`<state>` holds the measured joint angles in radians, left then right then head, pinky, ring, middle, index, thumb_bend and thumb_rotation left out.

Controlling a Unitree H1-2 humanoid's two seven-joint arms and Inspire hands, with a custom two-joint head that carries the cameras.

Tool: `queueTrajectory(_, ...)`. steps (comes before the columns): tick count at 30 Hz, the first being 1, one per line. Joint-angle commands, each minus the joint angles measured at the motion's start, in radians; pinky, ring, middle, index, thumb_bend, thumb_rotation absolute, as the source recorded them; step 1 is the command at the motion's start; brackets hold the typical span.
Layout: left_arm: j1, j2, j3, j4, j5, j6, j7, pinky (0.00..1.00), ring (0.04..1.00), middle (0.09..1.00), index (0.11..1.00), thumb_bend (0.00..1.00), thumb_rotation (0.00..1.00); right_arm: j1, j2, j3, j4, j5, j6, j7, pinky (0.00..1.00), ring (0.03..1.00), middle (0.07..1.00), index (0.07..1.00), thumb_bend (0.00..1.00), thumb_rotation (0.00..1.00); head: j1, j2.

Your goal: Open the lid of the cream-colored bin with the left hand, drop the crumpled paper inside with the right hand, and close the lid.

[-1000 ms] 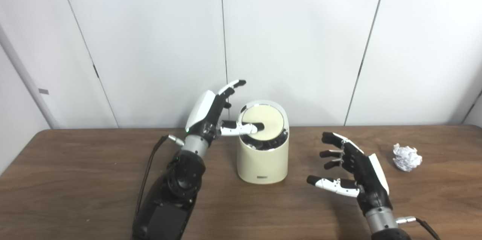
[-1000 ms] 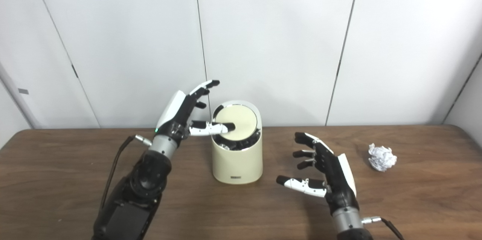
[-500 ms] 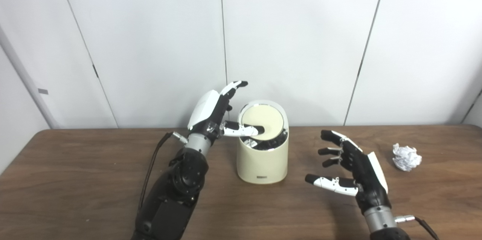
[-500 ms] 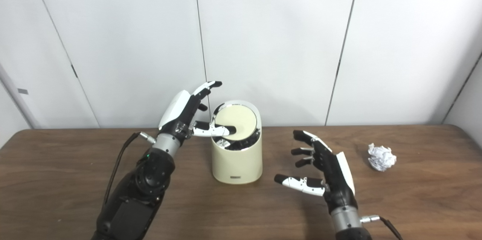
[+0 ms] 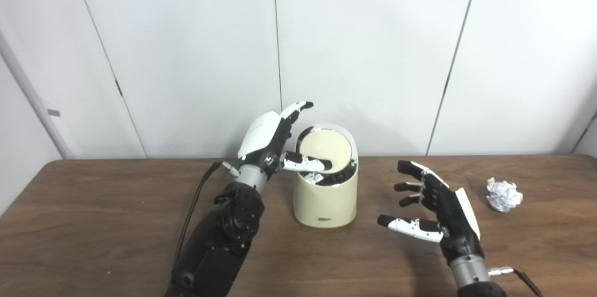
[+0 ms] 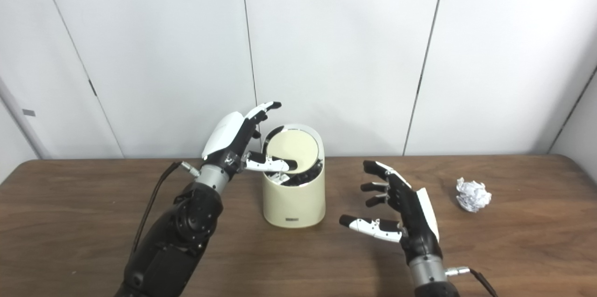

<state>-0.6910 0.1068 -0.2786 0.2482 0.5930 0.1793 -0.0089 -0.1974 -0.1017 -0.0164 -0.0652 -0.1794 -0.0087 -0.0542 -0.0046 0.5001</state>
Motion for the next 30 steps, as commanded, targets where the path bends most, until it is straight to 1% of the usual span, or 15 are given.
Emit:
queueTrajectory(1,-0.056,0.002,-0.006,-0.012,0.030,0.008,0.010,0.71,0.887,0.943,0.950,0.88,0.09,-0.033,0.002,-0.003,-0.040,0.002,-0.021,-0.006,0.51,0.671,0.801,0.772,0.77,0.04,0.000,0.001)
queueTrajectory(4,-0.057,0.005,-0.017,-0.016,0.043,0.023,0.004,0.74,0.889,0.944,0.953,0.88,0.07,-0.031,0.003,-0.001,-0.048,-0.001,-0.015,-0.006,0.52,0.671,0.801,0.772,0.76,0.05,-0.002,0.005)
queueTrajectory(7,-0.062,0.014,-0.039,-0.024,0.072,0.045,-0.017,0.76,0.900,0.957,0.963,0.87,0.05,-0.031,0.006,0.000,-0.058,-0.003,-0.006,-0.006,0.52,0.669,0.799,0.768,0.76,0.04,-0.002,0.005)
queueTrajectory(10,-0.072,0.030,-0.069,-0.038,0.097,0.079,-0.070,0.78,0.918,0.984,0.972,0.87,0.01,-0.030,0.005,0.000,-0.066,-0.005,-0.001,-0.005,0.51,0.669,0.799,0.769,0.76,0.04,-0.005,0.011)
queueTrajectory(12,-0.077,0.040,-0.084,-0.046,0.102,0.098,-0.105,0.79,0.931,0.995,0.972,0.87,0.00,-0.029,0.003,-0.001,-0.068,-0.002,-0.006,-0.002,0.51,0.671,0.802,0.770,0.76,0.04,-0.004,0.015)
queueTrajectory(14,-0.079,0.047,-0.097,-0.051,0.107,0.109,-0.130,0.80,0.938,0.999,0.959,0.88,0.00,-0.029,-0.001,-0.002,-0.065,-0.003,-0.015,-0.002,0.51,0.672,0.802,0.773,0.76,0.03,-0.004,0.016)
queueTrajectory(16,-0.079,0.053,-0.111,-0.055,0.117,0.122,-0.149,0.77,0.933,1.000,0.954,0.88,0.00,-0.030,-0.005,-0.002,-0.062,-0.007,-0.023,-0.004,0.50,0.669,0.800,0.777,0.76,0.04,-0.005,0.018)
queueTrajectory(18,-0.076,0.058,-0.120,-0.057,0.117,0.129,-0.167,0.77,0.928,1.000,0.957,0.85,0.00,-0.030,-0.001,-0.006,-0.065,-0.002,-0.014,-0.006,0.50,0.665,0.798,0.773,0.77,0.05,-0.005,0.018)
queueTrajectory(20,-0.072,0.064,-0.126,-0.053,0.111,0.118,-0.176,0.77,0.920,0.995,0.957,0.83,0.00,-0.030,-0.001,-0.008,-0.065,0.005,-0.016,-0.003,0.51,0.667,0.800,0.773,0.77,0.04,-0.004,0.020)
queueTrajectory(24,-0.064,0.074,-0.125,-0.057,0.100,0.103,-0.186,0.75,0.902,0.987,0.961,0.80,0.00,-0.029,-0.003,-0.009,-0.062,0.010,-0.029,-0.002,0.50,0.666,0.801,0.774,0.77,0.04,-0.004,0.021)
queueTrajectory(27,-0.058,0.068,-0.099,-0.071,0.072,0.103,-0.181,0.75,0.910,0.980,0.971,0.82,0.01,-0.028,-0.004,-0.009,-0.064,0.006,-0.022,-0.003,0.50,0.664,0.800,0.773,0.77,0.05,-0.005,0.021)
queueTrajectory(28,-0.055,0.062,-0.084,-0.077,0.057,0.102,-0.171,0.74,0.901,0.964,0.963,0.80,0.06,-0.028,-0.004,-0.008,-0.064,0.004,-0.022,-0.003,0.50,0.662,0.799,0.772,0.77,0.05,-0.004,0.022)
queueTrajectory(29,-0.052,0.052,-0.066,-0.083,0.039,0.101,-0.158,0.74,0.899,0.961,0.961,0.80,0.08,-0.028,-0.005,-0.008,-0.063,0.003,-0.024,-0.003,0.50,0.662,0.799,0.772,0.77,0.05,-0.002,0.022)
queueTrajectory(30,-0.048,0.043,-0.048,-0.088,0.020,0.094,-0.141,0.72,0.891,0.949,0.951,0.78,0.11,-0.028,-0.005,-0.008,-0.063,0.005,-0.024,-0.002,0.50,0.662,0.799,0.773,0.77,0.06,-0.002,0.022)
